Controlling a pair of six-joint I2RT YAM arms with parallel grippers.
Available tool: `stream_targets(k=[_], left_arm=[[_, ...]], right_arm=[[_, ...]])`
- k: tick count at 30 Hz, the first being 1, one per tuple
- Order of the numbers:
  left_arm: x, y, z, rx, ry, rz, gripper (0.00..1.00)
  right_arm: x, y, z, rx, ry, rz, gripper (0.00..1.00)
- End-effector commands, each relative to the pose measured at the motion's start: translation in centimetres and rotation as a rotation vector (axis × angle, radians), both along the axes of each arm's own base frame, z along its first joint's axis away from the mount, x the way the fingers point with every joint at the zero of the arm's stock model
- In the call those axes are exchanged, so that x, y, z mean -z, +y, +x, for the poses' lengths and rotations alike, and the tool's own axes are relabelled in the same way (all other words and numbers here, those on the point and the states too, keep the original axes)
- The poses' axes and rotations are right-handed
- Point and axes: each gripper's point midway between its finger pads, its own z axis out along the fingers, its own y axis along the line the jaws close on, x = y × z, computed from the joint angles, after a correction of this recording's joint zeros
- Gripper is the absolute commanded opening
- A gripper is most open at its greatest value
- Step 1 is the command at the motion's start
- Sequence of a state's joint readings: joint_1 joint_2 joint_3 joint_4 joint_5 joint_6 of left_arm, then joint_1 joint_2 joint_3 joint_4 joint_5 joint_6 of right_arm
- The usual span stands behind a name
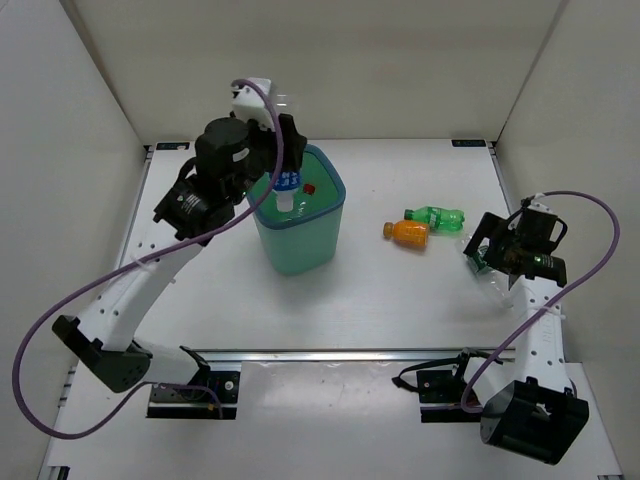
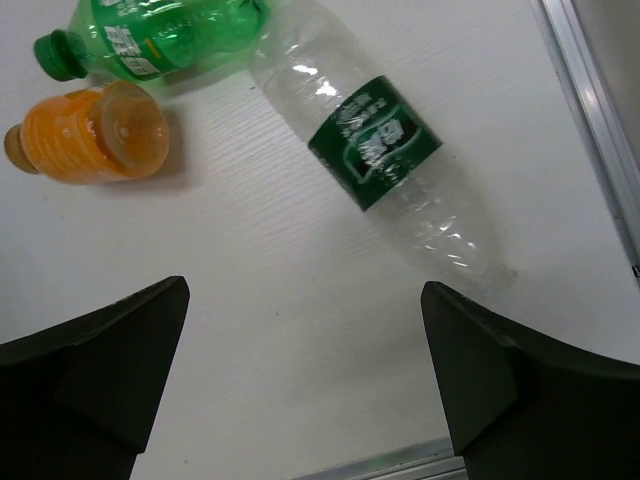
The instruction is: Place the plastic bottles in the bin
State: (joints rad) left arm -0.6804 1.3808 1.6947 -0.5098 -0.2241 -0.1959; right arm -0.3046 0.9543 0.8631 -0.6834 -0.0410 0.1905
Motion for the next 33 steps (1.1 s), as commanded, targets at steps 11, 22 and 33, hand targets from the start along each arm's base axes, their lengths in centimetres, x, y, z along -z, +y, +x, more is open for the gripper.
stream_targets(k=[11,22,33], left_arm=[[8.3,3.4,9.0,-0.268,-0.026,-0.013,0.83],[4.8,5.1,4.7,-0.289,0.013,0.07,0.99],[11.5,14.1,-3.7,-0.416,0.279,0.064,0.99]], right_arm=[[-1.7,2.3,1.4,-0.152,-0.081,-0.023,0.99],[0.4,9.3,4.9,-0.129,0.045,0.125,0.99],[2.6,11.3,10.6,0.211,-0.035,0.233,0.99]])
